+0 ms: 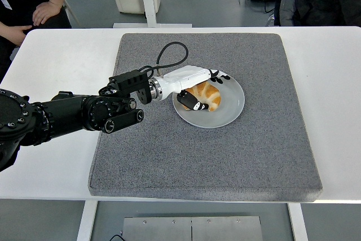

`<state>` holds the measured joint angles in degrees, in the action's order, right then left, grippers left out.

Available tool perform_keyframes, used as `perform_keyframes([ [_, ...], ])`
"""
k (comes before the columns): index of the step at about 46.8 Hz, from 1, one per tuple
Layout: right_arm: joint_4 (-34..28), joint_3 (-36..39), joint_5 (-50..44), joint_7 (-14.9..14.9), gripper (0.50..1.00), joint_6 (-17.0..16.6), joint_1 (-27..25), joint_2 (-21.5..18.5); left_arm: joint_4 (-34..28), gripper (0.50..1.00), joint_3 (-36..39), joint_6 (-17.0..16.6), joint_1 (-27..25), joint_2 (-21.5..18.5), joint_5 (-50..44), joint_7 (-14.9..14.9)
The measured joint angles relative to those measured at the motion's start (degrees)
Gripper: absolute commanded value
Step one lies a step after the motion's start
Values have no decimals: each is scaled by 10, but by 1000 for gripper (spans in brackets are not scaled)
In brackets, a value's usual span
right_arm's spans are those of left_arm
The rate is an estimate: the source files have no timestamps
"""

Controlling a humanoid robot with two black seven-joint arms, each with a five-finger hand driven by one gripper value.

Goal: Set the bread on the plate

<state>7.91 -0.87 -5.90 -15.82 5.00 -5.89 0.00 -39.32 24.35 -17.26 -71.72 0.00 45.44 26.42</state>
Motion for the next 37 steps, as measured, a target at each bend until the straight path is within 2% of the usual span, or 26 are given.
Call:
perform_keyframes([
  [10,0,1,0,0,1000,0,0,0,-22,884,-21,1,-11,0,-30,-9],
  [20,0,1,0,0,1000,0,0,0,-65,916,-53,7,-22,0,-47,-33],
  [30,0,2,0,0,1000,0,0,0,-85,925,-135,76,-28,-3,-124,-45],
  [37,0,2,0,0,1000,0,0,0,-84,928,-180,115,-25,-38,-192,-46],
])
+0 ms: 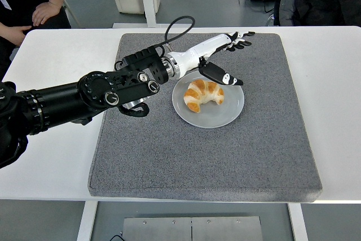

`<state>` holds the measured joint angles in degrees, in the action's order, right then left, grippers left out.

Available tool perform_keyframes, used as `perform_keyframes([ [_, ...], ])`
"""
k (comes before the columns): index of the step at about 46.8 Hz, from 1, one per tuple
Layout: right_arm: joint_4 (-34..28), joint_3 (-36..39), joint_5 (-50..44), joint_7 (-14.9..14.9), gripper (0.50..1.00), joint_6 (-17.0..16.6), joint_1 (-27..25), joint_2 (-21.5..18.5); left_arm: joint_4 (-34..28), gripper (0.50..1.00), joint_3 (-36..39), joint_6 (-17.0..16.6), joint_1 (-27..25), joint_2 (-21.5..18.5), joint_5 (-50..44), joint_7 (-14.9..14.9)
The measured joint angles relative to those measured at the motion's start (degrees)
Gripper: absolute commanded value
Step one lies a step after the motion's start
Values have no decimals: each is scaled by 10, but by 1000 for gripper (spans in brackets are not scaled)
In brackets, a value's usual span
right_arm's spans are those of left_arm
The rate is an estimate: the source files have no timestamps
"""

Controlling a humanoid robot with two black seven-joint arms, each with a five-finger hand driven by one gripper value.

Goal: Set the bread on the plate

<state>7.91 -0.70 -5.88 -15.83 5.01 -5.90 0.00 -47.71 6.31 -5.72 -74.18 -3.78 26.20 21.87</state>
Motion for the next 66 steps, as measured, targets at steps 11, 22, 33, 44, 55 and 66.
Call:
perform_keyframes([
  [11,0,-1,0,0,1000,0,0,0,1,930,-62,3,17,-43,-67,4],
  [22,0,-1,0,0,1000,0,0,0,8,939,-234,2,91,-63,-74,5],
  [33,1,-1,0,0,1000,0,0,0,11,942,-289,1,129,-79,-75,6],
  [44,2,-1,0,0,1000,-1,0,0,12,942,-355,1,165,-79,-85,-1],
  [55,2,0,0,0,1000,-1,0,0,12,942,-373,1,188,-84,-133,-1],
  [66,2,0,0,0,1000,-1,0,0,12,943,-386,2,213,-92,-164,6],
])
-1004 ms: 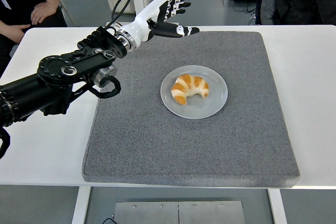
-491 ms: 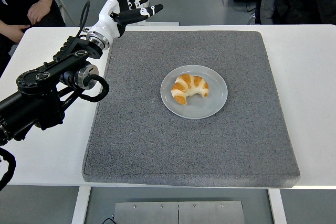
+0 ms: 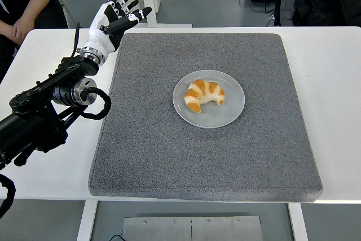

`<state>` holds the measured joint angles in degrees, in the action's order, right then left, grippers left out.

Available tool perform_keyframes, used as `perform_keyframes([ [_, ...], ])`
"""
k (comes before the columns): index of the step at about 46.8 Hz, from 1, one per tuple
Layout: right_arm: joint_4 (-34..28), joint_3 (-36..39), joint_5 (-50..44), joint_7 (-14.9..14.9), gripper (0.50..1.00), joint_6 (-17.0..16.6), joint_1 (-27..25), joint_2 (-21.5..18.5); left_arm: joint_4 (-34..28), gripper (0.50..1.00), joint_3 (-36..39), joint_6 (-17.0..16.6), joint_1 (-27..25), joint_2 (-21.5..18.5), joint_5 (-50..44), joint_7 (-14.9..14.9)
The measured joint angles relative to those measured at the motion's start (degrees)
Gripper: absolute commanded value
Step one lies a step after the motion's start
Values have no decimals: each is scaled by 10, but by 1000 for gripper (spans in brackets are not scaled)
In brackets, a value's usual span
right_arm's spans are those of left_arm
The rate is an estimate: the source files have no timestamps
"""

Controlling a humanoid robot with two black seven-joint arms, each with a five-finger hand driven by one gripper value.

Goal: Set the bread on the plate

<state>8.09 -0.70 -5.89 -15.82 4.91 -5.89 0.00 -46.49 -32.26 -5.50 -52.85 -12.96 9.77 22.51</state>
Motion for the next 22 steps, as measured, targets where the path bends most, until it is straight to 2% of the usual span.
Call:
perform_keyframes([
  [5,0,0,0,0,1000,0,0,0,0,945,-6,0,9,-10,3,5],
  [22,0,-1,0,0,1000,0,0,0,9,946,-6,0,17,-9,9,11],
])
